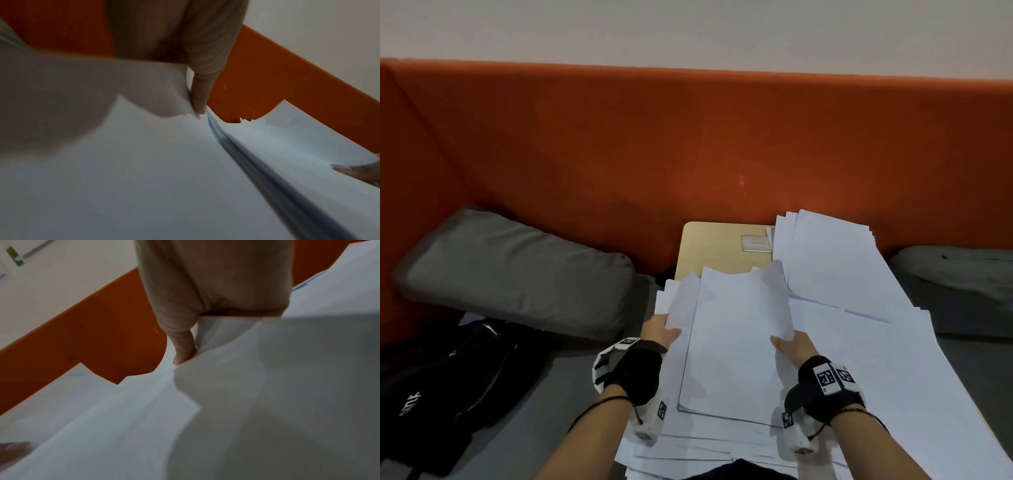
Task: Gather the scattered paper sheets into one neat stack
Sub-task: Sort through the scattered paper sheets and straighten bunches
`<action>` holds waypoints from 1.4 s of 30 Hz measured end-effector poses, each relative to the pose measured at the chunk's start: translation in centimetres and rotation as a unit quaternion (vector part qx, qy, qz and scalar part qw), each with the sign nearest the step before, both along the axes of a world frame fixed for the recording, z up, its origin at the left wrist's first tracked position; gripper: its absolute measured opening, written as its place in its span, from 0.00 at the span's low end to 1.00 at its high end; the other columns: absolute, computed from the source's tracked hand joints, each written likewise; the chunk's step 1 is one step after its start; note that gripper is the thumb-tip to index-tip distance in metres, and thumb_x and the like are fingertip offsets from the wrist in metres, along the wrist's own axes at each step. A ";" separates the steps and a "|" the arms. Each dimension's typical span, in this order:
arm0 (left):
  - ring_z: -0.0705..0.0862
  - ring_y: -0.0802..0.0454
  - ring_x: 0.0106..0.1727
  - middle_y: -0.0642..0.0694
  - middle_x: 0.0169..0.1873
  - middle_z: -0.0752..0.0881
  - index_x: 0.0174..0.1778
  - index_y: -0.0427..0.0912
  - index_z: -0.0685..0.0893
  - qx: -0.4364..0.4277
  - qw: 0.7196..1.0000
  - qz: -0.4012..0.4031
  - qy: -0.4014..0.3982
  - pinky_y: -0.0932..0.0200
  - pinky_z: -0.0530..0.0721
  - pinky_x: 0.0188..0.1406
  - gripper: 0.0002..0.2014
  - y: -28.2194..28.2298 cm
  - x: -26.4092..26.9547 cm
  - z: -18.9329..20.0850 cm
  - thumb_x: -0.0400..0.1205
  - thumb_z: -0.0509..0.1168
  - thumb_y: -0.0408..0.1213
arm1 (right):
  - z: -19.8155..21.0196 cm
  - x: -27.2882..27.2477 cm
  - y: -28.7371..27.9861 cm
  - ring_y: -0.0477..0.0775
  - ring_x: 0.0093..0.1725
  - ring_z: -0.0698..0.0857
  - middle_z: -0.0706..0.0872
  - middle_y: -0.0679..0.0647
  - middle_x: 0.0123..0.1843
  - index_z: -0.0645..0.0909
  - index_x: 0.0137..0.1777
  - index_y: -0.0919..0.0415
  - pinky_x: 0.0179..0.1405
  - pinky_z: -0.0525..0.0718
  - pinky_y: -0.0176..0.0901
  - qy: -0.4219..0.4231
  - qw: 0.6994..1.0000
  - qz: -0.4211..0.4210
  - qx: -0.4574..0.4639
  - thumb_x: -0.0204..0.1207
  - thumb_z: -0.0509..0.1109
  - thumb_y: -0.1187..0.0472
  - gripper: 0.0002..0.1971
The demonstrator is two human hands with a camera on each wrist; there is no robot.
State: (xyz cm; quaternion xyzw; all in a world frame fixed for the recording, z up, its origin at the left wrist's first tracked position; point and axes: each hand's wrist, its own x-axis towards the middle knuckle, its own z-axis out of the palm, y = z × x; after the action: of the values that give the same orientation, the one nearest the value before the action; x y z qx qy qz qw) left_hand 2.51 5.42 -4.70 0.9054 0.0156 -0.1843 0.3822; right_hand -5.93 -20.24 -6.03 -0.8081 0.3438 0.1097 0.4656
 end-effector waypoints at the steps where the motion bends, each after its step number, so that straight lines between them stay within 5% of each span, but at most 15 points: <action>1: 0.80 0.39 0.63 0.34 0.60 0.83 0.58 0.31 0.83 0.031 0.999 -0.014 -0.013 0.51 0.78 0.65 0.14 -0.1 0.1 0.0 0.79 0.65 0.34 | 0.0 0.0 0.0 0.59 0.48 0.77 0.79 0.61 0.48 0.77 0.62 0.74 0.48 0.73 0.45 0.000 1.000 0.000 0.000 0.79 0.67 0.60 0.18; 6: 0.75 0.38 0.68 0.34 0.63 0.80 0.63 0.35 0.81 0.113 0.992 -0.050 -0.025 0.53 0.71 0.70 0.16 -0.2 0.2 0.1 0.80 0.63 0.35 | -0.2 0.1 0.0 0.59 0.49 0.78 0.80 0.62 0.48 0.77 0.63 0.73 0.49 0.74 0.45 0.001 1.000 -0.004 -0.003 0.78 0.67 0.60 0.19; 12: 0.80 0.37 0.64 0.33 0.62 0.82 0.63 0.31 0.80 0.025 0.999 -0.025 -0.014 0.51 0.79 0.65 0.17 0.1 0.0 0.3 0.78 0.65 0.30 | 0.0 0.1 0.1 0.59 0.49 0.77 0.79 0.61 0.49 0.76 0.64 0.74 0.49 0.73 0.45 0.001 1.000 -0.006 -0.004 0.79 0.67 0.60 0.19; 16: 0.80 0.39 0.64 0.35 0.64 0.81 0.80 0.45 0.56 -0.024 0.997 -0.050 -0.055 0.53 0.76 0.65 0.33 0.0 -0.6 0.9 0.81 0.61 0.27 | -0.1 0.1 0.1 0.59 0.49 0.78 0.79 0.62 0.49 0.76 0.63 0.74 0.50 0.74 0.46 -0.003 1.000 -0.012 0.000 0.79 0.67 0.61 0.18; 19: 0.83 0.37 0.58 0.30 0.57 0.82 0.82 0.49 0.39 -0.017 0.998 -0.035 -0.057 0.52 0.78 0.56 0.39 0.0 -0.7 0.6 0.83 0.57 0.25 | -0.1 0.1 0.2 0.60 0.49 0.78 0.80 0.62 0.48 0.77 0.63 0.74 0.49 0.74 0.46 0.000 1.000 -0.015 -0.002 0.78 0.67 0.61 0.18; 22: 0.80 0.37 0.65 0.31 0.64 0.79 0.82 0.50 0.51 -0.022 0.998 -0.034 -0.048 0.52 0.77 0.64 0.33 0.4 -0.8 0.8 0.84 0.54 0.24 | -0.2 0.0 0.2 0.59 0.49 0.78 0.80 0.63 0.48 0.77 0.62 0.75 0.49 0.74 0.45 -0.001 1.000 -0.020 -0.003 0.78 0.67 0.61 0.18; 24: 0.83 0.40 0.57 0.34 0.53 0.83 0.81 0.49 0.55 -0.034 0.996 -0.060 -0.056 0.59 0.78 0.61 0.31 0.4 -0.9 1.0 0.83 0.53 0.23 | -0.2 -0.1 0.3 0.59 0.49 0.78 0.80 0.62 0.48 0.77 0.62 0.74 0.49 0.73 0.45 -0.002 1.000 -0.019 -0.003 0.79 0.67 0.61 0.18; 26: 0.81 0.49 0.43 0.41 0.39 0.80 0.81 0.49 0.51 -0.012 0.994 -0.088 -0.064 0.75 0.74 0.44 0.33 0.3 -1.3 1.6 0.83 0.52 0.22 | -0.1 -0.1 0.4 0.59 0.49 0.78 0.79 0.62 0.48 0.77 0.62 0.74 0.49 0.73 0.45 -0.003 1.000 -0.018 -0.005 0.79 0.66 0.61 0.17; 27: 0.82 0.48 0.44 0.41 0.42 0.81 0.82 0.49 0.49 0.001 0.993 -0.096 -0.071 0.75 0.71 0.39 0.34 0.3 -1.4 1.6 0.83 0.52 0.22 | -0.1 -0.1 0.4 0.59 0.49 0.78 0.80 0.62 0.48 0.77 0.62 0.75 0.49 0.73 0.45 -0.005 1.000 -0.019 -0.005 0.79 0.66 0.61 0.18; 29: 0.80 0.37 0.62 0.33 0.63 0.79 0.82 0.52 0.46 0.006 0.993 -0.103 -0.059 0.68 0.75 0.49 0.37 0.2 -1.6 1.9 0.82 0.52 0.21 | 0.0 -0.2 0.4 0.60 0.48 0.78 0.80 0.63 0.47 0.77 0.61 0.75 0.49 0.74 0.46 -0.006 1.000 -0.019 -0.008 0.79 0.66 0.61 0.17; 30: 0.79 0.37 0.63 0.33 0.65 0.78 0.82 0.52 0.45 0.017 0.991 -0.116 -0.064 0.63 0.76 0.53 0.38 0.2 -1.6 1.8 0.82 0.53 0.21 | 0.0 -0.1 0.5 0.60 0.48 0.78 0.80 0.63 0.47 0.77 0.61 0.75 0.48 0.73 0.45 -0.006 1.000 -0.018 -0.011 0.79 0.66 0.61 0.17; 33: 0.78 0.49 0.43 0.41 0.40 0.76 0.82 0.48 0.40 0.050 0.988 -0.125 -0.074 0.65 0.72 0.46 0.38 0.4 -1.4 1.4 0.83 0.53 0.23 | 0.1 -0.2 0.6 0.60 0.48 0.78 0.80 0.63 0.47 0.77 0.61 0.75 0.48 0.73 0.45 -0.007 1.000 -0.017 -0.015 0.79 0.66 0.62 0.17; 35: 0.79 0.38 0.58 0.32 0.56 0.79 0.82 0.51 0.43 0.030 0.990 -0.126 -0.062 0.60 0.75 0.57 0.37 0.4 -1.7 1.7 0.82 0.52 0.21 | 0.1 -0.3 0.6 0.59 0.48 0.78 0.80 0.63 0.47 0.77 0.61 0.75 0.48 0.73 0.45 -0.006 1.000 -0.018 -0.016 0.79 0.66 0.61 0.17; 37: 0.73 0.33 0.71 0.30 0.73 0.69 0.82 0.54 0.48 0.015 0.990 -0.127 -0.059 0.55 0.75 0.66 0.37 0.5 -1.9 1.8 0.82 0.52 0.20 | 0.1 -0.3 0.6 0.59 0.48 0.78 0.79 0.63 0.47 0.77 0.61 0.75 0.48 0.73 0.45 -0.006 1.000 -0.019 -0.016 0.79 0.66 0.61 0.17; 42: 0.78 0.42 0.64 0.34 0.65 0.75 0.82 0.44 0.47 0.091 0.980 -0.158 -0.076 0.58 0.75 0.64 0.33 0.9 -1.5 1.7 0.84 0.55 0.27 | 0.2 -0.4 0.6 0.60 0.49 0.78 0.80 0.63 0.48 0.77 0.61 0.75 0.49 0.73 0.45 -0.012 1.000 -0.020 -0.017 0.79 0.67 0.61 0.17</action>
State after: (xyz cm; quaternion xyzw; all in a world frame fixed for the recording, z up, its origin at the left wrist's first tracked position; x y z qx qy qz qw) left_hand 1.05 6.33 -2.95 0.9387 -0.1407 -0.1705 0.2647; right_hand -6.32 -19.60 -5.87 -0.8099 0.3565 0.0851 0.4580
